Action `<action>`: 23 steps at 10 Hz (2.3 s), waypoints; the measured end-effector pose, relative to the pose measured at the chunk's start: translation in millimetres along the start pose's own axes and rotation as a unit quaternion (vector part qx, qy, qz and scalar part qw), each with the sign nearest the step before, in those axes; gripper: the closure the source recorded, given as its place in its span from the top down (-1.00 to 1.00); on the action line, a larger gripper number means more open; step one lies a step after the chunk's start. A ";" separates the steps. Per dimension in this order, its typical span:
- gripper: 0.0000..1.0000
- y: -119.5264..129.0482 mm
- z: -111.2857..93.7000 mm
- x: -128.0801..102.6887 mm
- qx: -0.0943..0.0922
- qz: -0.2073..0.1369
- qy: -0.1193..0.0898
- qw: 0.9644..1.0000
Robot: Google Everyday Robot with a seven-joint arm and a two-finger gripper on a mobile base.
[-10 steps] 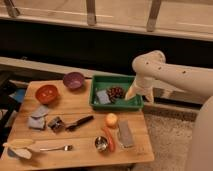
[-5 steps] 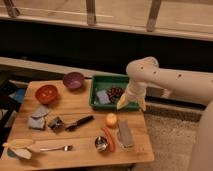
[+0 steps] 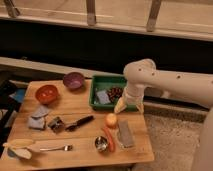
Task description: Place pepper in metal cup
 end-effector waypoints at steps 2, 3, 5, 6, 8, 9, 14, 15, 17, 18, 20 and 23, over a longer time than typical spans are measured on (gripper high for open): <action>0.60 12.6 8.4 -0.1 0.008 -0.019 0.008 1.000; 0.60 25.4 15.0 -1.1 0.012 -0.035 0.014 0.999; 0.60 54.2 25.8 -1.4 0.014 -0.064 0.024 0.998; 0.60 58.6 29.2 0.3 0.015 -0.073 0.027 0.997; 0.60 76.9 40.5 5.4 0.013 -0.097 0.040 0.994; 0.60 83.3 45.7 7.5 0.012 -0.104 0.046 0.993; 0.60 100.5 65.2 14.6 0.010 -0.117 0.068 0.991; 0.60 100.3 65.0 14.2 0.010 -0.116 0.068 0.991; 0.60 99.0 65.0 14.3 0.010 -0.115 0.067 0.991; 0.60 100.5 65.1 14.1 0.010 -0.116 0.068 0.991; 0.60 101.0 66.7 14.4 0.012 -0.117 0.070 0.991; 0.60 103.5 80.2 13.6 0.024 -0.118 0.085 0.989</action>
